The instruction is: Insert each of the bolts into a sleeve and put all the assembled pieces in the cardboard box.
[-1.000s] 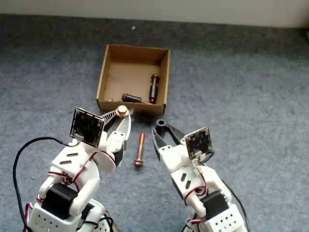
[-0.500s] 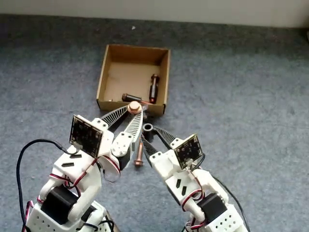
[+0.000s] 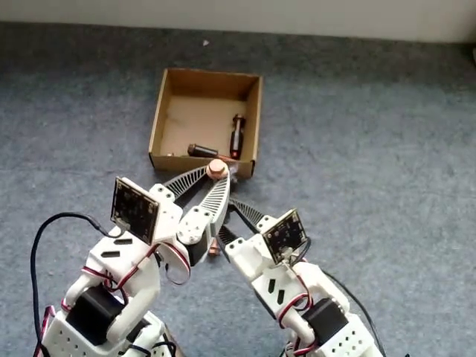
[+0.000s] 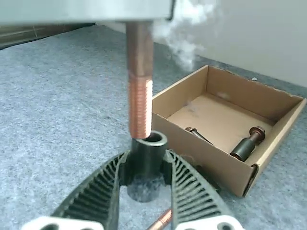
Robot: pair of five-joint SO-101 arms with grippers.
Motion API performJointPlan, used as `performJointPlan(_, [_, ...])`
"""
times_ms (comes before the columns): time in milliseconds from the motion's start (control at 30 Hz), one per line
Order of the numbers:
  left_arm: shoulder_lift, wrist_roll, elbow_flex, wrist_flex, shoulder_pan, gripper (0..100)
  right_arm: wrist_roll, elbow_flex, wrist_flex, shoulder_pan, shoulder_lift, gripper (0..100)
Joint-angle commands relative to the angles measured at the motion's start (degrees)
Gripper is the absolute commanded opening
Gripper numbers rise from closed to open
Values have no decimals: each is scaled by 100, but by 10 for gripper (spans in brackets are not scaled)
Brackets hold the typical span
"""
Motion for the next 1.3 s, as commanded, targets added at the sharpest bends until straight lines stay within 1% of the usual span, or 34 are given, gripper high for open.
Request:
performJointPlan(0, [-66,18,-4,-229,22,6,62,655,-180,-57,-163,4])
performJointPlan(200, [-66,35,356,-571,-224,6,62,646,-189,-57,-163,4])
performJointPlan(500, [-66,35,444,-545,-189,6,62,637,-189,-57,-171,4])
performJointPlan(700, [-75,9,681,-378,-189,8,62,637,-198,-13,-171,4])
performJointPlan(767, [-75,-193,725,-334,-198,37,62,637,-277,-13,-171,4])
performJointPlan(900, [-75,-264,848,-211,-242,191,62,646,-470,-13,-171,4])
performJointPlan(967, [-75,-264,787,44,-242,242,62,673,-470,-4,-171,4])
performJointPlan(1133, [-75,-290,470,457,-251,252,26,664,-470,330,-171,4])
performJointPlan(1267, [-75,-308,163,554,-637,253,26,681,-470,409,-171,4])
